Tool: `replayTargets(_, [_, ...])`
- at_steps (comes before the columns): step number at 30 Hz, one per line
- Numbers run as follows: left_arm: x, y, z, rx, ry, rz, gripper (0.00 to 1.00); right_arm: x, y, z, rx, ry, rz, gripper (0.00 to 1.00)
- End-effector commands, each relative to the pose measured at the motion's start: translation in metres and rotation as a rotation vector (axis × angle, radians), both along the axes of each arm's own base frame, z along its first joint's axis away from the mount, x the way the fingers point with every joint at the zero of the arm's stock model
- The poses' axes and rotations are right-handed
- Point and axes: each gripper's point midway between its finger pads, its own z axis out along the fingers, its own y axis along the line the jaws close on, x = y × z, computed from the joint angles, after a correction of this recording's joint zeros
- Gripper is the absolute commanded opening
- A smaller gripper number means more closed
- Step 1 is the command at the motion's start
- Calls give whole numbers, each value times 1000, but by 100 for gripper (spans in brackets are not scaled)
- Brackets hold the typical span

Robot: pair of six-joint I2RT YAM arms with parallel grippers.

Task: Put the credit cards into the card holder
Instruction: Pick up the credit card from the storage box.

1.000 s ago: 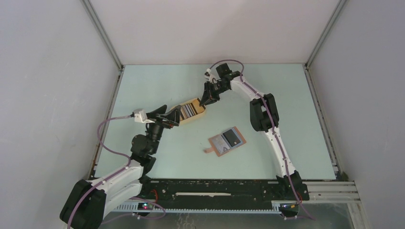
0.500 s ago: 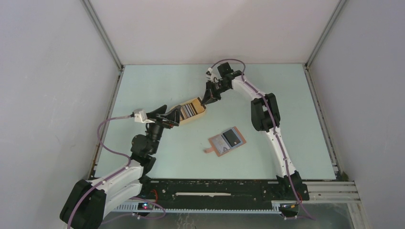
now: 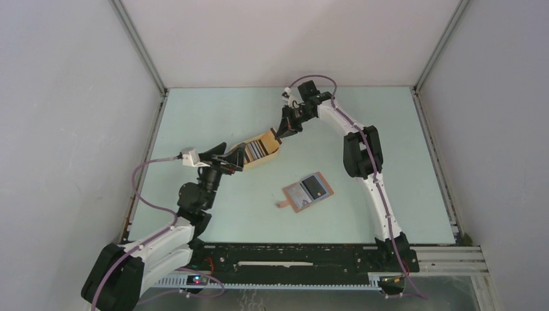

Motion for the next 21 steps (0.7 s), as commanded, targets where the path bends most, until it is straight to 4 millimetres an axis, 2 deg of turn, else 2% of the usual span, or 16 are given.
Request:
replayTargets(1, [-1, 4, -2, -9, -11, 8, 100, 4, -4, 39, 1, -120, 14, 4])
replayTargets(6, [-2, 4, -2, -9, -10, 7, 100, 8, -10, 40, -52, -192, 19, 4])
replayTargets(10, [-2, 3, -2, -7, -10, 5, 100, 11, -16, 49, -81, -252, 25, 3])
replayTargets(21, [-2, 2, -2, -3, -13, -4, 100, 1, -26, 69, -87, -319, 58, 1])
